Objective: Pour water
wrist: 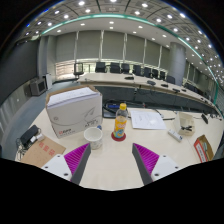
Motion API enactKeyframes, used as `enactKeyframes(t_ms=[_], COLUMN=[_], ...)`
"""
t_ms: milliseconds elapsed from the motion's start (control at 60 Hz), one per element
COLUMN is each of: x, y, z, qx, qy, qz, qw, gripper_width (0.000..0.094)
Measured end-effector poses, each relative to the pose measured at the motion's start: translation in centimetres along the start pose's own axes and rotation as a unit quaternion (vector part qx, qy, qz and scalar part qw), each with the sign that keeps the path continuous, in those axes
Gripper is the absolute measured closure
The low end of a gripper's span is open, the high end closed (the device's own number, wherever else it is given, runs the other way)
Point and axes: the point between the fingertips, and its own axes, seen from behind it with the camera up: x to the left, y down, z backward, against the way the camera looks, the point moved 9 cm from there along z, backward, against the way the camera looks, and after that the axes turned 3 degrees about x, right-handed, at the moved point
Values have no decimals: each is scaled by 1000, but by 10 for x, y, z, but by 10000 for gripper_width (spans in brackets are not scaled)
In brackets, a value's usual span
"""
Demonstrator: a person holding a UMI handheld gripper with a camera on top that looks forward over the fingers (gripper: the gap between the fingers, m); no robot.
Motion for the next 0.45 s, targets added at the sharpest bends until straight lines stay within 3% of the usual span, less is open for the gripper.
enactKeyframes(t_ms=[233, 450], x=[22, 36], y=[24, 19], z=[51, 64], qx=[11, -3], qy=[13, 4], qz=[-1, 8], qw=[1000, 1000], gripper_width=[74, 73])
